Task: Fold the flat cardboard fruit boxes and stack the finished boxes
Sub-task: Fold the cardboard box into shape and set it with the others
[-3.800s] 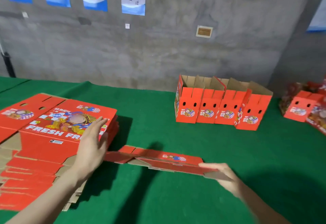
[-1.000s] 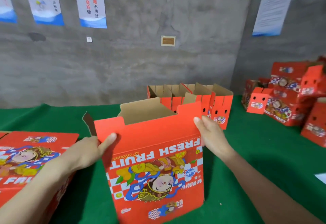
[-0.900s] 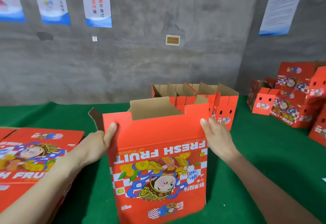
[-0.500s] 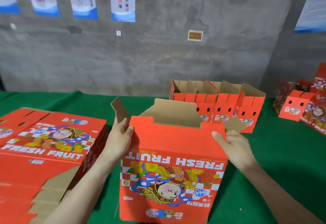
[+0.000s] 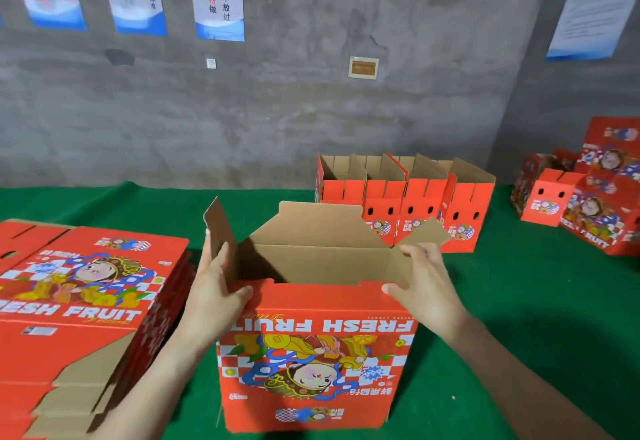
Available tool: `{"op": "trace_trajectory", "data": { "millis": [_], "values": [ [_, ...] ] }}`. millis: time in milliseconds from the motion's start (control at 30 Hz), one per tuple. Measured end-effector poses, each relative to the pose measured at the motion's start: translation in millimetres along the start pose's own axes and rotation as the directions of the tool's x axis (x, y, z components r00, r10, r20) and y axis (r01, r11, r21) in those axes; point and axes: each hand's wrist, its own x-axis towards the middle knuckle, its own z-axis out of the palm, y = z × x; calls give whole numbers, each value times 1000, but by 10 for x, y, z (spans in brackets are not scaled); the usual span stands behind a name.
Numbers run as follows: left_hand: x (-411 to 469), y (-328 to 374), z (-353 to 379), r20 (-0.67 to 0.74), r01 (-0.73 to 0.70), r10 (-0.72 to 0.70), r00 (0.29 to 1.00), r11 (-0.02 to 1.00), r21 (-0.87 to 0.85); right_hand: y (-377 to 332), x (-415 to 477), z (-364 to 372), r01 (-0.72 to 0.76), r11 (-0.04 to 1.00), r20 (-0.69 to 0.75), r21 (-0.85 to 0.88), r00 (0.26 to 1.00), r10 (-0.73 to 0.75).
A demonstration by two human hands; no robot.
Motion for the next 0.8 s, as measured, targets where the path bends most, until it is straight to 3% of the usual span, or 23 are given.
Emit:
{"op": "trace_trajectory", "data": {
  "millis": [267,400,567,800],
  "values": [
    [16,47,-17,55,-131,126,990,986,99,-2,28,42,153,982,-38,-111,987,-158],
    [14,73,-18,51,-163,158,986,980,117,-77,138,-29,368,820,192,-439,930,-314],
    [48,31,-12,140,-118,92,986,975,189,-336,331,-112,402,761,453,-509,877,-160],
    [23,38,-69,277,-242,191,942,957,163,-493,373,-109,376,726,519,-576,854,-31]
  ]
}}
